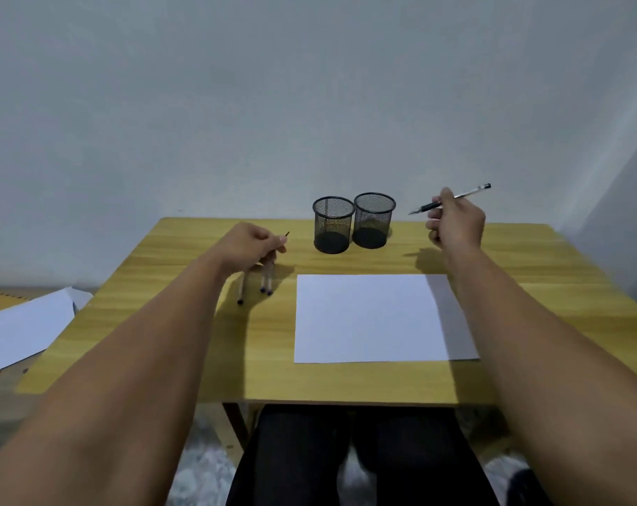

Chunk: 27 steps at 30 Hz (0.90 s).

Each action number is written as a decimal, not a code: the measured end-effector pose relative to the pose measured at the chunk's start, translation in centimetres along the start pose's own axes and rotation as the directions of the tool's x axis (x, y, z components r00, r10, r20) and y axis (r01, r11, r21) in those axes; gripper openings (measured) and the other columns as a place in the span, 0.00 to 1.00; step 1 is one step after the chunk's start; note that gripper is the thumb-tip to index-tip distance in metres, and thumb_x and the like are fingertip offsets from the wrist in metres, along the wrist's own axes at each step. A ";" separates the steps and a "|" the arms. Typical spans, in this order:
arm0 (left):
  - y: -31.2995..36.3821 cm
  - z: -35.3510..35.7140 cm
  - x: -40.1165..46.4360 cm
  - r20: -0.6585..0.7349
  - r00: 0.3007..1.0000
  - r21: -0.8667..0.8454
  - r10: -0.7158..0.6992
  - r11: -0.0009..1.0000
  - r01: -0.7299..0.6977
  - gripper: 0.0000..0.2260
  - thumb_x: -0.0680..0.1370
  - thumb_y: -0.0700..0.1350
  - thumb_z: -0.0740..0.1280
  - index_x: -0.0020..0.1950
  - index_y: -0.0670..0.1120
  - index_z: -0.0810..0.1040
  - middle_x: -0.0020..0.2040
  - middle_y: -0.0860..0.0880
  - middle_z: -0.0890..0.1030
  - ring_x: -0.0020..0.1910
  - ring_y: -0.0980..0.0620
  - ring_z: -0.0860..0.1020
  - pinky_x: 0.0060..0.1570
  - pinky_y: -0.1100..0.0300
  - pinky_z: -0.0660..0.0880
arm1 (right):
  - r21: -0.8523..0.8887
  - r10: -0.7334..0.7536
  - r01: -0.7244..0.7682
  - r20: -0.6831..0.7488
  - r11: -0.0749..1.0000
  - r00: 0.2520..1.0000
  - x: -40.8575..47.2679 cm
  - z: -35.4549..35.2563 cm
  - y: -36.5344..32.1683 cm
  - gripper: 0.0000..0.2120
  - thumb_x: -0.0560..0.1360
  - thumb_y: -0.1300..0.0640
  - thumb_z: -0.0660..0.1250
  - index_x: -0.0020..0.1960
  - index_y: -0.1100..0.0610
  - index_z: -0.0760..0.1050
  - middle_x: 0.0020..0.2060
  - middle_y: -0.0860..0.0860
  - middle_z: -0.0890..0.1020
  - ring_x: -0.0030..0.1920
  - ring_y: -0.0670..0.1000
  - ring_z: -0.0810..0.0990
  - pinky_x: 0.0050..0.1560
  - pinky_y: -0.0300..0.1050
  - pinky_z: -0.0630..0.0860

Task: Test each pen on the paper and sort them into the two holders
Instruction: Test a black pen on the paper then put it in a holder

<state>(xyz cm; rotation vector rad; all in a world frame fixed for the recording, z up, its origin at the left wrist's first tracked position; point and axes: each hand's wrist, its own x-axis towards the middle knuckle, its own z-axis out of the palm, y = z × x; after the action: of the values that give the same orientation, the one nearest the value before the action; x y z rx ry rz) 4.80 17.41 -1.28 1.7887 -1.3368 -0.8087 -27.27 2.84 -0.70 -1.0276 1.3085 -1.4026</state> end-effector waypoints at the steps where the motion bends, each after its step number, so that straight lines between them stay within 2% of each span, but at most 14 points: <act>1: -0.9 0.7 0.4 -0.050 0.998 0.054 0.030 0.998 -0.027 0.13 0.80 0.53 0.70 0.40 0.47 0.85 0.43 0.46 0.86 0.45 0.44 0.83 0.43 0.56 0.79 | -0.067 -0.096 0.101 0.080 0.993 0.992 -0.8 0.5 0.7 0.12 0.86 0.52 0.64 0.46 0.54 0.79 0.33 0.51 0.82 0.22 0.44 0.75 0.23 0.36 0.66; 4: -1.7 4.1 0.7 -0.047 0.992 0.129 0.116 0.986 -0.109 0.12 0.79 0.55 0.71 0.44 0.48 0.86 0.43 0.50 0.86 0.44 0.47 0.84 0.44 0.54 0.78 | -0.169 -0.290 0.352 0.307 0.921 0.907 -3.3 2.0 3.6 0.08 0.87 0.59 0.62 0.49 0.53 0.77 0.42 0.51 0.87 0.30 0.45 0.84 0.31 0.38 0.76; 6: -1.4 5.7 0.4 0.026 0.983 0.263 0.180 0.948 -0.180 0.12 0.78 0.55 0.71 0.47 0.47 0.86 0.45 0.52 0.85 0.45 0.52 0.82 0.44 0.56 0.77 | -0.229 -0.351 0.462 0.396 0.857 0.848 -4.3 2.2 5.2 0.12 0.84 0.64 0.59 0.48 0.50 0.75 0.42 0.44 0.85 0.42 0.50 0.88 0.37 0.41 0.80; 7: -1.4 6.2 0.4 0.057 0.978 0.320 0.199 0.925 -0.207 0.12 0.78 0.55 0.71 0.48 0.47 0.86 0.47 0.52 0.84 0.46 0.54 0.81 0.44 0.56 0.77 | -0.288 -0.378 0.536 0.457 0.793 0.805 -4.9 2.1 5.7 0.11 0.83 0.62 0.61 0.47 0.48 0.74 0.41 0.43 0.84 0.45 0.52 0.88 0.39 0.43 0.81; 9: -1.5 6.9 0.4 0.080 0.972 0.380 0.221 0.895 -0.234 0.12 0.79 0.55 0.70 0.51 0.48 0.85 0.48 0.53 0.82 0.46 0.54 0.79 0.41 0.57 0.76 | -0.430 -0.369 0.653 0.574 0.624 0.731 -6.0 1.7 6.1 0.04 0.80 0.53 0.67 0.49 0.47 0.72 0.41 0.43 0.84 0.42 0.52 0.84 0.41 0.49 0.80; 10: -1.7 7.1 0.6 0.076 0.969 0.413 0.234 0.877 -0.244 0.12 0.79 0.55 0.69 0.52 0.48 0.85 0.48 0.53 0.82 0.46 0.54 0.79 0.40 0.57 0.74 | -0.490 -0.343 0.683 0.613 0.542 0.712 -6.4 1.5 6.4 0.07 0.79 0.50 0.70 0.50 0.47 0.71 0.41 0.44 0.83 0.39 0.52 0.82 0.42 0.50 0.78; 12: -2.2 7.6 0.7 0.067 0.960 0.497 0.271 0.826 -0.268 0.14 0.81 0.56 0.67 0.54 0.48 0.85 0.50 0.53 0.82 0.47 0.53 0.79 0.39 0.57 0.72 | -0.564 -0.305 0.720 0.659 0.405 0.688 -6.5 1.2 7.4 0.10 0.79 0.51 0.71 0.51 0.47 0.70 0.41 0.45 0.82 0.40 0.53 0.79 0.48 0.52 0.75; 14: -3.0 8.0 0.8 0.068 0.938 0.548 0.339 0.774 -0.319 0.18 0.81 0.59 0.62 0.54 0.48 0.85 0.51 0.53 0.82 0.50 0.51 0.79 0.41 0.55 0.74 | -0.588 -0.315 0.744 0.674 0.318 0.668 -6.6 1.0 8.6 0.07 0.80 0.55 0.70 0.54 0.50 0.72 0.43 0.46 0.82 0.45 0.56 0.79 0.52 0.55 0.74; 16: -3.9 8.4 0.7 0.080 0.914 0.603 0.398 0.711 -0.363 0.21 0.79 0.61 0.59 0.55 0.50 0.86 0.54 0.54 0.83 0.53 0.50 0.79 0.45 0.53 0.77 | -0.586 -0.352 0.741 0.652 0.328 0.672 -6.3 1.0 9.8 0.04 0.81 0.58 0.68 0.55 0.54 0.74 0.44 0.48 0.81 0.47 0.58 0.79 0.46 0.52 0.72; 18: -4.7 8.8 0.6 0.086 0.887 0.657 0.454 0.643 -0.393 0.20 0.80 0.60 0.60 0.55 0.51 0.86 0.59 0.55 0.83 0.55 0.49 0.77 0.47 0.52 0.77 | -0.582 -0.384 0.726 0.616 0.366 0.688 -6.2 0.9 10.6 0.03 0.81 0.60 0.68 0.54 0.56 0.75 0.43 0.47 0.79 0.46 0.58 0.78 0.41 0.50 0.69; 20: -5.0 9.1 0.3 0.076 0.856 0.684 0.511 0.598 -0.417 0.17 0.81 0.57 0.63 0.55 0.50 0.86 0.60 0.54 0.82 0.55 0.49 0.78 0.46 0.54 0.77 | -0.585 -0.394 0.713 0.594 0.388 0.702 -5.9 0.7 10.9 0.04 0.81 0.61 0.69 0.55 0.56 0.76 0.43 0.46 0.78 0.46 0.56 0.77 0.41 0.52 0.74; 23: -5.1 9.2 0.0 0.065 0.813 0.687 0.578 0.565 -0.457 0.15 0.81 0.56 0.63 0.50 0.49 0.86 0.50 0.53 0.85 0.47 0.50 0.81 0.41 0.55 0.76 | -0.585 -0.387 0.709 0.594 0.394 0.705 -4.7 -0.2 11.1 0.06 0.81 0.59 0.71 0.55 0.55 0.76 0.44 0.48 0.80 0.47 0.56 0.78 0.42 0.52 0.76; 25: -5.2 9.1 -0.2 0.066 0.808 0.692 0.585 0.557 -0.460 0.16 0.81 0.58 0.59 0.43 0.51 0.79 0.39 0.55 0.81 0.39 0.52 0.77 0.37 0.56 0.70 | -0.604 -0.399 0.709 0.586 0.365 0.705 -4.1 -0.8 10.8 0.07 0.81 0.54 0.72 0.56 0.54 0.77 0.47 0.49 0.83 0.49 0.55 0.79 0.43 0.51 0.77; 27: -5.5 9.3 -0.2 0.063 0.803 0.682 0.593 0.561 -0.469 0.15 0.82 0.59 0.58 0.42 0.53 0.75 0.37 0.56 0.78 0.37 0.54 0.74 0.37 0.56 0.66 | -0.613 -0.477 0.700 0.523 0.365 0.706 -4.0 -0.7 10.5 0.09 0.82 0.46 0.70 0.55 0.52 0.80 0.46 0.47 0.84 0.49 0.53 0.80 0.44 0.50 0.77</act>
<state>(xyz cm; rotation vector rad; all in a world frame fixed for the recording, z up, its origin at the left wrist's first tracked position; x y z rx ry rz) -0.28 16.81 -10.76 1.7094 -2.0759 0.2293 -26.18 6.87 -11.15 -2.4448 1.4249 -1.0562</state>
